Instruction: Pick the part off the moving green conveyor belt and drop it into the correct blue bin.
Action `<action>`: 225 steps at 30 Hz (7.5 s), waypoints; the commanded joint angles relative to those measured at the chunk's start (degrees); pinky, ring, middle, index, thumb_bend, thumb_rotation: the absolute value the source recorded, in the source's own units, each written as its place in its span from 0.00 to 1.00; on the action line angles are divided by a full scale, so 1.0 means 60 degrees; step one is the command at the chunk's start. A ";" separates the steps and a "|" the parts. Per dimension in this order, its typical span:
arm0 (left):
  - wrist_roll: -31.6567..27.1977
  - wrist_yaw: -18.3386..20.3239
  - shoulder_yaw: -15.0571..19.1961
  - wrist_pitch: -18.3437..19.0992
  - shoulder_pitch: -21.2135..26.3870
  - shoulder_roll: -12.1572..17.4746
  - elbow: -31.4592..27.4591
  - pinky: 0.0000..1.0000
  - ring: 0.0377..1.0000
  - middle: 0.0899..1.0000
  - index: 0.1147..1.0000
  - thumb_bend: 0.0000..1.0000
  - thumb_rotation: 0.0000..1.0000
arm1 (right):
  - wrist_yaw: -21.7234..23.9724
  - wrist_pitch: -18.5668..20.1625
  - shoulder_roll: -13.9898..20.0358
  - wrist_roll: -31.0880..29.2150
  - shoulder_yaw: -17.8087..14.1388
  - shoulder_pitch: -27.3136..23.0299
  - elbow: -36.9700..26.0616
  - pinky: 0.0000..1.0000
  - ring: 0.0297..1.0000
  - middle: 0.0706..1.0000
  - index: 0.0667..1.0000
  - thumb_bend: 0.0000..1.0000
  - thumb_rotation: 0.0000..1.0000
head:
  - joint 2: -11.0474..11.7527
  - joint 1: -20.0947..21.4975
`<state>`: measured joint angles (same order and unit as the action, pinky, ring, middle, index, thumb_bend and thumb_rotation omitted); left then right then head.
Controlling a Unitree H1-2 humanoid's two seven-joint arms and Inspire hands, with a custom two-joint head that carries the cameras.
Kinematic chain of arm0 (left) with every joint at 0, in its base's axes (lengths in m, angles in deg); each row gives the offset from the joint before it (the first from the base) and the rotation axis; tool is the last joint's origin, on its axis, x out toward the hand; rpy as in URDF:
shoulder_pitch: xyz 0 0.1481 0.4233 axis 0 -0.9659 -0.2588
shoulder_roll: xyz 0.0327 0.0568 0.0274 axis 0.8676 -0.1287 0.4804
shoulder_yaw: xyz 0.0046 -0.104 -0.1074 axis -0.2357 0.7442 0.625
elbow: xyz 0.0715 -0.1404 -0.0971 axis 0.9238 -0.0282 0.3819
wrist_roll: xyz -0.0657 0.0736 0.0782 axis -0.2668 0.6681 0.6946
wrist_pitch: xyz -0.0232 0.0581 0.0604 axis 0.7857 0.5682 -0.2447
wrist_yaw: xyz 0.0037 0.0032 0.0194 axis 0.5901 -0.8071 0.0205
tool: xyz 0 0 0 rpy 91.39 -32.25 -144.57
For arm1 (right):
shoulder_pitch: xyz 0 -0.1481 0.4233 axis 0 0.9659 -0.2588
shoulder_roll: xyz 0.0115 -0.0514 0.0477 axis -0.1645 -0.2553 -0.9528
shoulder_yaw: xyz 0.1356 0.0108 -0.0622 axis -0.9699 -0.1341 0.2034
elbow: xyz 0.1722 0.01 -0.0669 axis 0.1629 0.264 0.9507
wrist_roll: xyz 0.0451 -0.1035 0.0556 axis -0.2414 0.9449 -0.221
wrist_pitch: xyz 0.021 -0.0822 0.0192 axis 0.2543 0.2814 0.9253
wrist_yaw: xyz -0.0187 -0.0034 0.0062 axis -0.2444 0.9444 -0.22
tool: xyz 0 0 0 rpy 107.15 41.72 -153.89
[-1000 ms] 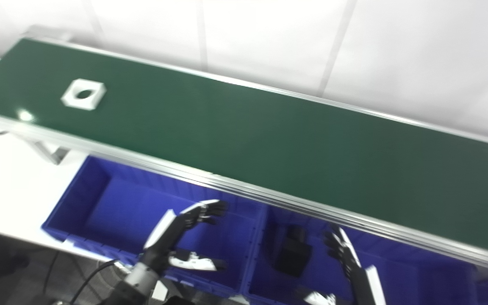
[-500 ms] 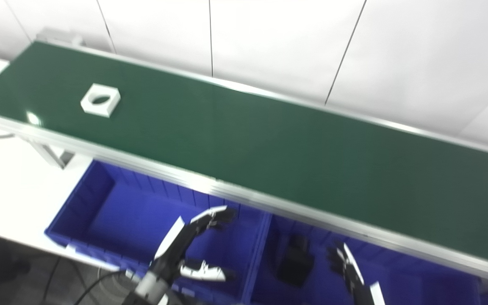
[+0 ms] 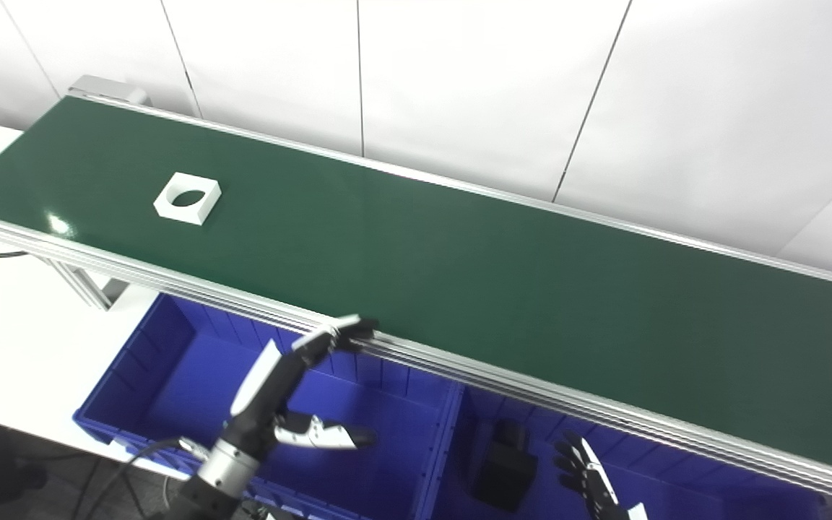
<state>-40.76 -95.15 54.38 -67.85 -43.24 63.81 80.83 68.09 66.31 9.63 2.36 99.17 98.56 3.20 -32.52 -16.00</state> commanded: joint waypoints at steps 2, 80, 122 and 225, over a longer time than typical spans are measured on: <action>-0.0013 0.0367 0.0457 -0.0351 0.0280 0.0318 -0.0663 0.76 0.80 0.82 0.80 0.81 0.40 | -0.0152 -0.0564 -0.0012 -0.0009 0.0005 -0.0144 -0.0008 0.80 0.85 0.88 0.94 0.93 0.40 | 0.0058 -0.0012; 0.4112 0.5069 0.2453 0.2909 0.6385 0.2912 0.4756 1.00 1.00 0.98 0.89 0.93 0.16 | -0.0553 -0.0570 0.0445 -0.0657 0.0725 -0.0549 0.0589 0.77 0.82 0.85 0.91 0.95 0.39 | 0.0508 -0.0192; 0.5330 0.5150 0.1063 0.5626 0.7100 0.1974 0.5841 0.41 0.47 0.43 0.43 0.52 0.00 | -0.0941 -0.0570 0.0486 -0.0494 0.0779 -0.0260 0.0196 0.76 0.82 0.86 0.92 0.94 0.44 | 0.0303 -0.0297; -0.1370 0.6072 0.2453 0.0274 0.0252 -0.0843 0.1706 0.89 0.95 0.99 0.95 0.92 0.48 | -0.0533 0.1954 -0.1148 0.1420 0.0522 0.0501 -0.2942 0.79 0.84 0.87 0.93 0.87 0.39 | -0.2515 0.4366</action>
<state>-47.44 -58.66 68.64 -62.61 -41.64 59.05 91.62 64.85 77.81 2.93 11.05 102.54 101.46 -12.04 -47.55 10.28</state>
